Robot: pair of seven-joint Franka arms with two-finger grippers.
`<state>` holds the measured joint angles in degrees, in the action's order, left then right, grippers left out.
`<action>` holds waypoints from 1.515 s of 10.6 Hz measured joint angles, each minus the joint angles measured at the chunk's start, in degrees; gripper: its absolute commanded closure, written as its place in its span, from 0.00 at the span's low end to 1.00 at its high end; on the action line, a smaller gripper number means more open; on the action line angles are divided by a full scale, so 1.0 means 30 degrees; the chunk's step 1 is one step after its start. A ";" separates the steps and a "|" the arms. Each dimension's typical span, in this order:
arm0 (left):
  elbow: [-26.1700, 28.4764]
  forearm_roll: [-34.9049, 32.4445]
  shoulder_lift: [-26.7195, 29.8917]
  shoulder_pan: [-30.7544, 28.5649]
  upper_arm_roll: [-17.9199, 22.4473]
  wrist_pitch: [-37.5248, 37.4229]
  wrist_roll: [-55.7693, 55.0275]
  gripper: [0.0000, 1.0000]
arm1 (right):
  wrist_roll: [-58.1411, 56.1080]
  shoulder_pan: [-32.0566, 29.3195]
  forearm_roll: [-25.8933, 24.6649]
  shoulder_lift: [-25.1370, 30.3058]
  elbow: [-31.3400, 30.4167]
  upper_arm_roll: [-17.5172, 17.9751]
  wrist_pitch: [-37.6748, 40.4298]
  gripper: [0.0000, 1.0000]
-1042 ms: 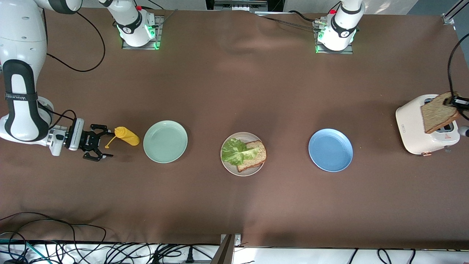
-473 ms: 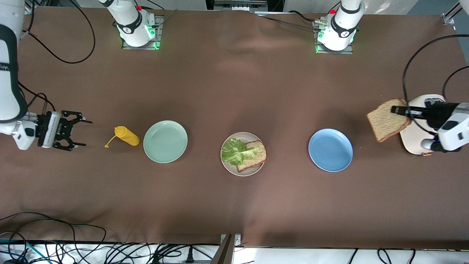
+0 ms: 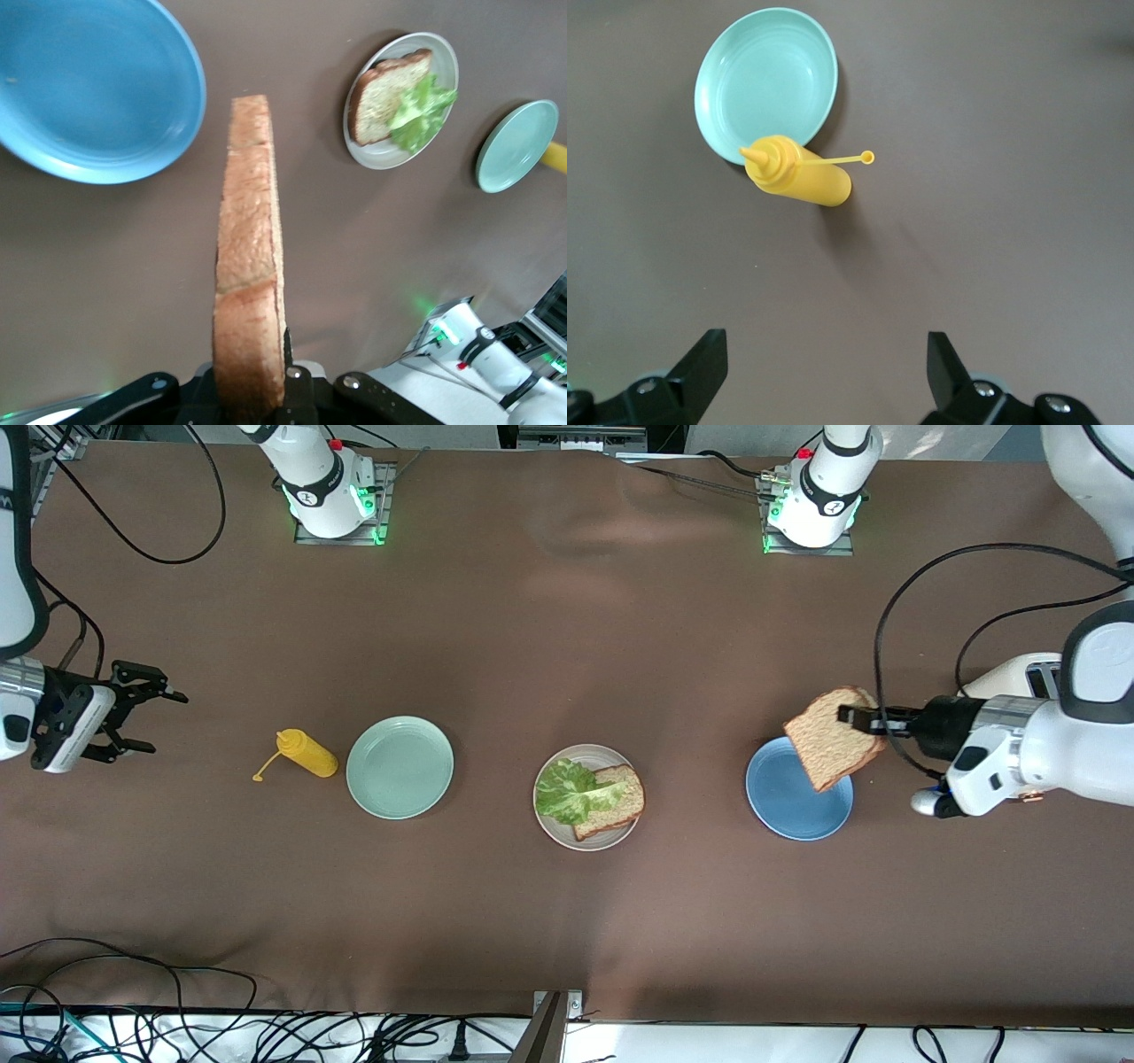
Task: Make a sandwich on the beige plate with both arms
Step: 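Carry the bread slice with the left gripper over the lettuce, then lower the bread onto the lettuce and open the left gripper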
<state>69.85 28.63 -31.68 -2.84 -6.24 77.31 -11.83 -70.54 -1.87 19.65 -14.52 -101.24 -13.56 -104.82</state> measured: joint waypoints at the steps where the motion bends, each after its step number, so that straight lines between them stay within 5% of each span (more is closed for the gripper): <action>1: 0.0186 0.0555 -0.0104 0.0750 -0.0012 0.1242 -0.0754 1.00 | 0.1473 0.0014 -0.0667 0.0517 -0.0036 0.0132 0.0187 0.00; 7: 0.0383 0.3208 -0.2157 0.4794 -0.0066 0.8219 -0.1882 1.00 | 1.4040 0.0872 -0.5831 0.4350 -0.0077 0.1026 0.3703 0.00; 10: 0.0397 0.3209 -0.3367 0.6055 -0.0061 1.0032 -0.1890 1.00 | 1.9342 0.1107 -0.6253 0.5510 -0.0080 0.1608 0.5212 0.00; 16: 0.0383 0.5476 -0.4758 0.7333 -0.0072 1.2580 -0.0520 1.00 | 2.3624 0.1216 -0.7671 0.5774 0.0441 0.3369 0.4790 0.00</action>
<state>71.00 45.06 -45.95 19.16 -6.45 115.05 -13.39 0.33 1.78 -3.36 2.80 -99.92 -3.46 -90.45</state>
